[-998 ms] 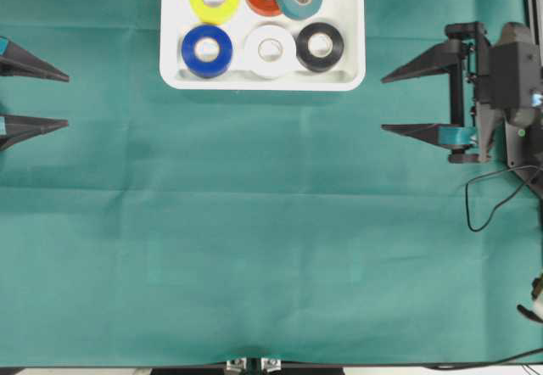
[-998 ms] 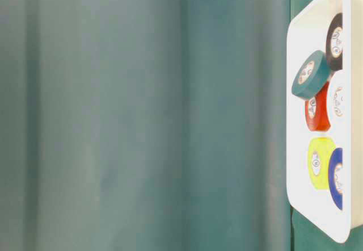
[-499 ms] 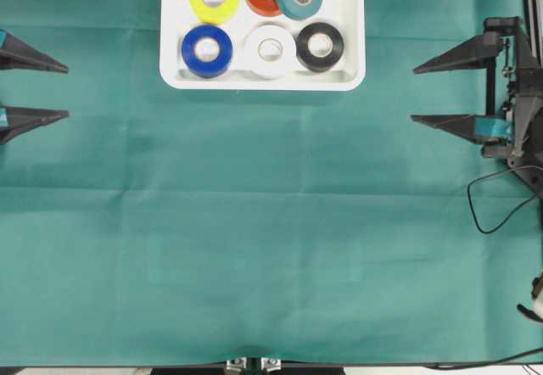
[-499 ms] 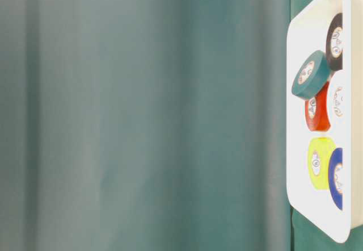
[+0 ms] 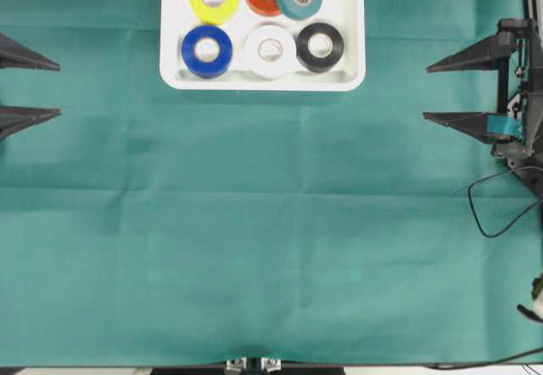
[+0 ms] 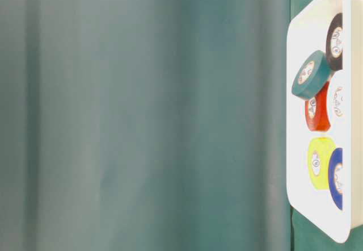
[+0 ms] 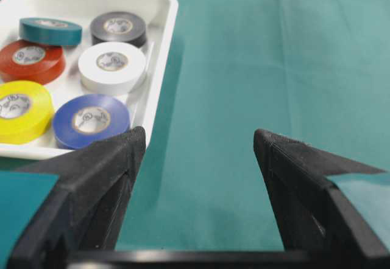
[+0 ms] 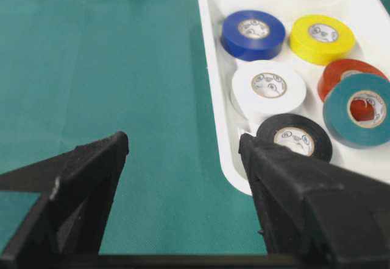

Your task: Put the tape alternately from left to right into the white case.

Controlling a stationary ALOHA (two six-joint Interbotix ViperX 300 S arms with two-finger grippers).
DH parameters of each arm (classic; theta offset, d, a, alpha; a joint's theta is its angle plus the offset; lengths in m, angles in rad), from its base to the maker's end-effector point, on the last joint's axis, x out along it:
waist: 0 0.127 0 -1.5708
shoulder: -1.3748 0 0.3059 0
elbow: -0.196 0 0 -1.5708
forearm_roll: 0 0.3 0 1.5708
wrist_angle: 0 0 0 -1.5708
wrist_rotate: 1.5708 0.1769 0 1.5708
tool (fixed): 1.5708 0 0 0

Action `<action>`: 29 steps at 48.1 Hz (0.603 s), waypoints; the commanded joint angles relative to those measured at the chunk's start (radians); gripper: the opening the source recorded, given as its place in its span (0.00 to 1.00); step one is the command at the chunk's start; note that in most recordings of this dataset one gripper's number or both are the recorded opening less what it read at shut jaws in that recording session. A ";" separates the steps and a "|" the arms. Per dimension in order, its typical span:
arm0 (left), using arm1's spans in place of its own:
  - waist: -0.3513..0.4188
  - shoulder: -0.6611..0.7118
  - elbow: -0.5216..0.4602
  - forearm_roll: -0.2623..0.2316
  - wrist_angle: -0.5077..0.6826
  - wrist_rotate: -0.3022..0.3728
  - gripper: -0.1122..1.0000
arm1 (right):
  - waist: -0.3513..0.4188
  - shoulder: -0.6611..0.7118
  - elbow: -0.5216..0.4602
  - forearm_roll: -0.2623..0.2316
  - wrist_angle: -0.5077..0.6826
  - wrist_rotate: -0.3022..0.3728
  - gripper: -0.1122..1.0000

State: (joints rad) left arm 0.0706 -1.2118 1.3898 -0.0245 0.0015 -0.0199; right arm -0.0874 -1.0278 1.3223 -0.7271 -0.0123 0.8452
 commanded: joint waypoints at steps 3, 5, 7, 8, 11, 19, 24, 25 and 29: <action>0.012 0.005 -0.006 -0.002 -0.008 0.002 0.93 | -0.003 0.002 -0.011 0.003 -0.003 0.002 0.82; 0.014 0.005 -0.005 -0.002 -0.008 0.002 0.93 | -0.003 0.002 -0.011 0.003 -0.005 0.002 0.82; 0.014 0.005 -0.005 -0.002 -0.008 0.002 0.93 | -0.003 0.002 -0.011 0.003 -0.003 0.002 0.82; 0.014 0.005 -0.003 -0.002 -0.008 0.002 0.93 | -0.003 0.002 -0.011 0.003 -0.003 0.002 0.82; 0.014 0.005 -0.003 -0.002 -0.008 0.002 0.93 | -0.003 0.002 -0.009 0.003 -0.003 0.002 0.82; 0.014 0.005 0.006 -0.002 -0.008 0.002 0.93 | -0.003 0.002 -0.006 0.003 -0.003 0.002 0.82; 0.015 0.005 0.008 0.000 -0.008 0.002 0.93 | -0.003 0.002 -0.006 0.003 -0.003 0.002 0.82; 0.015 0.005 0.008 0.000 -0.008 0.002 0.93 | -0.003 0.002 -0.006 0.003 -0.003 0.002 0.82; 0.015 0.005 0.008 -0.002 -0.008 0.002 0.93 | -0.003 0.002 -0.006 0.003 -0.003 0.002 0.82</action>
State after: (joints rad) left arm 0.0813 -1.2149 1.4097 -0.0245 0.0031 -0.0199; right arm -0.0890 -1.0293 1.3284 -0.7271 -0.0123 0.8452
